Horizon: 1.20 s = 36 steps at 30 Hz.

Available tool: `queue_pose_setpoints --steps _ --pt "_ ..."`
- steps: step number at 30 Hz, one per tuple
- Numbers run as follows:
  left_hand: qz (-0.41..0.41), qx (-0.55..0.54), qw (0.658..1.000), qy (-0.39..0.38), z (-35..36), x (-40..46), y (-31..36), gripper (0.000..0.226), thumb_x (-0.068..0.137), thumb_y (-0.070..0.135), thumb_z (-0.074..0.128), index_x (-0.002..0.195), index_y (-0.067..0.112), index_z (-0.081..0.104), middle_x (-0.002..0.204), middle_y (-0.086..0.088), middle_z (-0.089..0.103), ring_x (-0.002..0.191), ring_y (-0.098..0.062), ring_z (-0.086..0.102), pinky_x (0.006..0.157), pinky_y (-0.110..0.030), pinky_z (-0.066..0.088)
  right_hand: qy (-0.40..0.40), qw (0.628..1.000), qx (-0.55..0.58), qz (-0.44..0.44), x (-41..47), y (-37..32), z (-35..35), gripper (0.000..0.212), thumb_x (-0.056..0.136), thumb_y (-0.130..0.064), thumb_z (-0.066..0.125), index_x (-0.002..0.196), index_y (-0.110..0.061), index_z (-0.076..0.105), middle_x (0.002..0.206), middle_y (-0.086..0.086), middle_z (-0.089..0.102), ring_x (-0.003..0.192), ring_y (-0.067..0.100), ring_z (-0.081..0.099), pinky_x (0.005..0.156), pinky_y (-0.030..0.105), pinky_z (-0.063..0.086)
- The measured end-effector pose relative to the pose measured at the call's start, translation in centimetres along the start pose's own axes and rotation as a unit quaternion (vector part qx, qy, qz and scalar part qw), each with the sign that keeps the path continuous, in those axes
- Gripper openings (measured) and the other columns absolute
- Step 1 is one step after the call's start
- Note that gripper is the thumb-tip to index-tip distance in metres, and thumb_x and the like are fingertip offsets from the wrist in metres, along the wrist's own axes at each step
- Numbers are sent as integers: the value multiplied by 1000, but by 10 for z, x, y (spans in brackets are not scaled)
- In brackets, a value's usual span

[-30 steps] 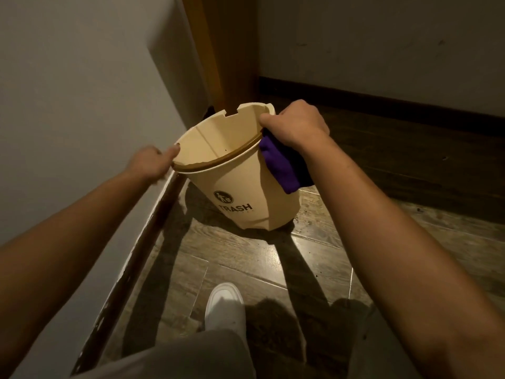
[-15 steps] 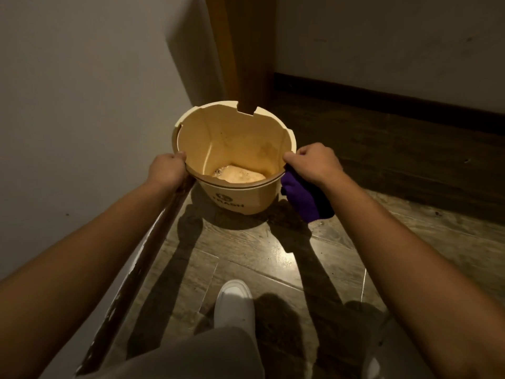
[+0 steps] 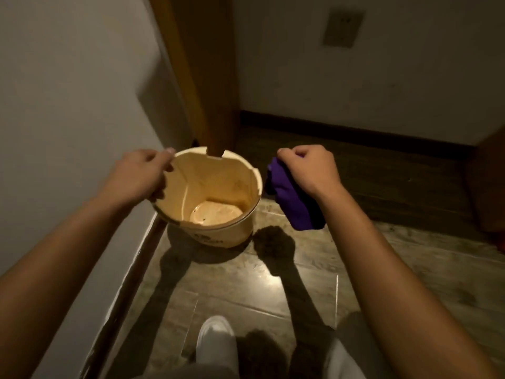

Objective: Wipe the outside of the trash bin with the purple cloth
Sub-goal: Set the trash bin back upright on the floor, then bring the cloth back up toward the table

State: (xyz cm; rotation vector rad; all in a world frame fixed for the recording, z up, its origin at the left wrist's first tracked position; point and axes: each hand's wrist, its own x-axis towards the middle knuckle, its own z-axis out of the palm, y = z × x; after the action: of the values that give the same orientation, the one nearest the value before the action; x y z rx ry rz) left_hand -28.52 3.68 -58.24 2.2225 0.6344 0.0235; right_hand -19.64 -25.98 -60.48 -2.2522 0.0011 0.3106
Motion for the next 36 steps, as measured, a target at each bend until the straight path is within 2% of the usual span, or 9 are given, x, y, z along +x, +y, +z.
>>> queue_pose_setpoints --steps 4,7,10,12,18,22,26,30,36 --pt "5 -108 984 -140 -4 -32 118 53 94 68 43 106 24 68 85 1 76 78 -19 72 66 -38 58 -29 986 60 -151 -37 -82 -56 20 90 -43 68 109 -35 70 95 -17 68 88 -1 63 71 22 47" --pt "-36 -217 952 -214 -38 -59 194 57 90 71 48 102 22 77 95 1 79 86 -16 75 67 -31 60 -45 973 63 -218 -65 -148 -103 68 81 -49 74 142 -38 46 101 -14 64 89 0 65 74 18 53" --pt "-72 -326 902 -275 -87 -85 255 47 81 64 65 100 24 80 102 -8 78 93 -20 75 73 -32 62 -74 960 -2 -270 -93 -216 -149 89 74 -56 76 151 -42 33 122 -12 65 102 7 67 87 33 57" --pt "-108 -393 868 -283 -118 -100 287 45 80 46 74 106 9 78 109 -19 75 98 -26 73 82 -38 61 -93 953 -47 -284 -109 -257 -180 101 73 -57 79 157 -46 23 132 -12 60 109 11 65 91 39 58" --pt "-118 -443 846 -270 -205 -127 378 37 82 26 78 112 4 72 116 -28 69 112 -42 65 98 -54 51 -83 976 40 -198 -142 -345 -271 104 71 -71 80 156 -53 23 140 -22 48 116 1 57 92 26 54" --pt "-80 -458 836 -290 -266 -126 438 27 83 25 78 108 16 77 117 -15 73 112 -30 68 87 -38 58 6 977 212 -21 -160 -380 -329 89 74 -78 65 151 -43 41 144 -13 57 128 1 56 93 15 49" --pt "-26 -454 831 -321 -311 -124 478 31 80 31 80 110 24 77 118 -9 73 113 -25 67 85 -32 57 -94 884 436 143 -179 -405 -362 93 66 -83 72 141 -29 61 141 3 66 125 22 66 97 40 58" --pt "19 -430 853 -295 -326 -114 512 36 81 41 80 114 28 73 118 -7 73 113 -26 67 90 -42 56 -91 847 512 107 -176 -432 -379 73 68 -55 92 128 -19 73 131 11 73 123 28 69 86 35 60" --pt "29 -409 856 -315 -336 -76 545 48 78 37 84 121 27 67 119 0 74 108 -16 70 76 -28 59 25 846 530 54 -135 -469 -406 65 68 -26 93 127 -14 70 124 13 76 116 29 73 86 34 60"
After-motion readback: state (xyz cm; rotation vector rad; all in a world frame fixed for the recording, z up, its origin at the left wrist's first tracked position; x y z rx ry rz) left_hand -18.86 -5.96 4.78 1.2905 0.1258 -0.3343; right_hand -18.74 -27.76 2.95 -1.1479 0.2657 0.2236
